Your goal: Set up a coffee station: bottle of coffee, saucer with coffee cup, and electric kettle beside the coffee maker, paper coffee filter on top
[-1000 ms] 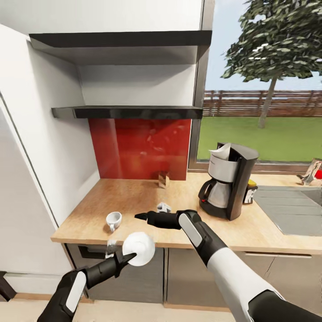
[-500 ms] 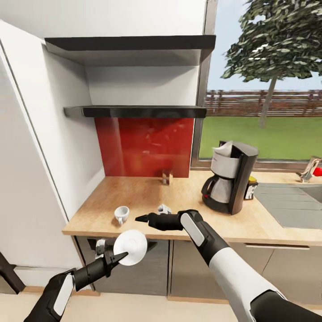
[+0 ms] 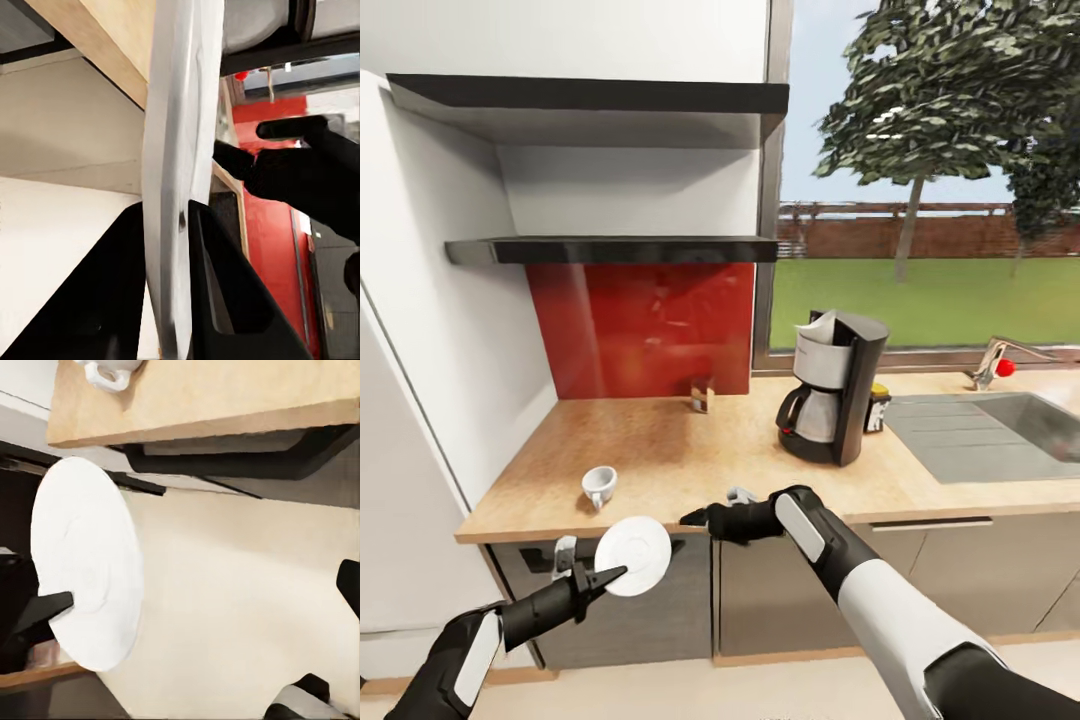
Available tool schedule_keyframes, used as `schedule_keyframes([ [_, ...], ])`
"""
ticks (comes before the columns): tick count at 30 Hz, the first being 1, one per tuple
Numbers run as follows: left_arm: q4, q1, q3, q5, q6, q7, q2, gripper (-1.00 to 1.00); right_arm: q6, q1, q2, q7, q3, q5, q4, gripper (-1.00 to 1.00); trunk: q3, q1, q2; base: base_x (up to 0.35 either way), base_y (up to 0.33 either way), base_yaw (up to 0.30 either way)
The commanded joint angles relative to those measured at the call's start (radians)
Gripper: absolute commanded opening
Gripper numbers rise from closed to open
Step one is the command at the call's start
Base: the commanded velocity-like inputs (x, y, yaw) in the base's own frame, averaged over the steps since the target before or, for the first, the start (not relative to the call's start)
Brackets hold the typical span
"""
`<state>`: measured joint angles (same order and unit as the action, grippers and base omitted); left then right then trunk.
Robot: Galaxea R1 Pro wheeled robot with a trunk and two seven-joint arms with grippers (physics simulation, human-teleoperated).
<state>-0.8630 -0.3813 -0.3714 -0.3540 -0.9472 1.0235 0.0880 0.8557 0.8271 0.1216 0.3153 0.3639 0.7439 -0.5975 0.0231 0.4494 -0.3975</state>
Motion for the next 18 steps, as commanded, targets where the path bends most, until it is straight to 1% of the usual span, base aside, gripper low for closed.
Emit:
schedule_keyframes([
  [1, -0.001, -0.001, -0.001, 0.001, -0.017, 0.002, 0.01, -1.0, 0.002, 0.001, -0.001, 0.007, 0.02, -0.005, 0.05, 1.0, 0.002, 0.001, -0.003, 0.0, 0.0, -0.266],
  [3, -0.001, -0.001, -0.001, 0.001, -0.025, 0.003, 0.016, -1.0, 0.001, 0.001, -0.001, 0.009, 0.067, -0.005, 0.122, 1.0, 0.002, 0.001, -0.003, 0.0, 0.0, -0.266],
  [6, -0.001, -0.001, -0.001, 0.001, -0.03, 0.003, 0.019, -1.0, -0.001, 0.001, 0.005, 0.01, 0.156, -0.005, 0.24, 1.0, 0.002, 0.001, -0.003, 0.0, 0.0, -0.266],
  [8, -0.001, -0.002, 0.0, 0.001, -0.031, 0.003, 0.019, -1.0, -0.001, 0.0, 0.011, 0.011, 0.181, -0.005, 0.294, 1.0, 0.002, 0.001, -0.003, 0.0, 0.0, -0.266],
  [12, -0.001, -0.002, 0.004, 0.001, -0.031, 0.003, 0.019, -1.0, -0.004, -0.021, 0.025, 0.01, 0.197, -0.014, 0.384, 1.0, 0.002, 0.001, -0.003, 0.0, 0.0, -0.266],
  [13, -0.001, -0.001, 0.006, 0.001, -0.031, 0.003, 0.019, -1.0, -0.008, -0.036, 0.026, 0.007, 0.199, -0.037, 0.415, 1.0, 0.002, 0.001, -0.003, 0.0, 0.0, -0.266],
  [14, -0.001, -0.001, 0.007, 0.001, -0.031, 0.003, 0.018, -1.0, -0.026, -0.051, 0.027, 0.006, 0.199, -0.083, 0.449, 1.0, 0.002, 0.001, -0.003, 0.0, 0.0, -0.266],
  [15, -0.001, -0.002, 0.008, 0.001, -0.031, 0.003, 0.014, -1.0, -0.091, -0.066, 0.026, 0.003, 0.198, -0.162, 0.504, 1.0, 0.002, 0.001, -0.003, 0.0, 0.0, -0.237],
  [16, -0.001, -0.004, 0.009, 0.002, -0.031, 0.003, 0.01, -1.0, -0.169, -0.081, 0.023, 0.001, 0.198, -0.216, 0.539, 1.0, 0.002, 0.001, -0.003, 0.0, 0.0, -0.154],
  [17, -0.001, -0.005, 0.009, 0.002, -0.031, 0.003, 0.008, -1.0, -0.22, -0.097, 0.018, -0.004, 0.198, -0.242, 0.552, 1.0, 0.002, 0.001, -0.003, 0.0, 0.0, -0.099],
  [18, -0.001, -0.006, 0.008, 0.002, -0.031, 0.003, 0.005, -1.0, -0.303, -0.134, -0.002, -0.037, 0.198, -0.268, 0.563, 1.0, 0.002, 0.001, -0.003, 0.0, 0.0, -0.051],
])
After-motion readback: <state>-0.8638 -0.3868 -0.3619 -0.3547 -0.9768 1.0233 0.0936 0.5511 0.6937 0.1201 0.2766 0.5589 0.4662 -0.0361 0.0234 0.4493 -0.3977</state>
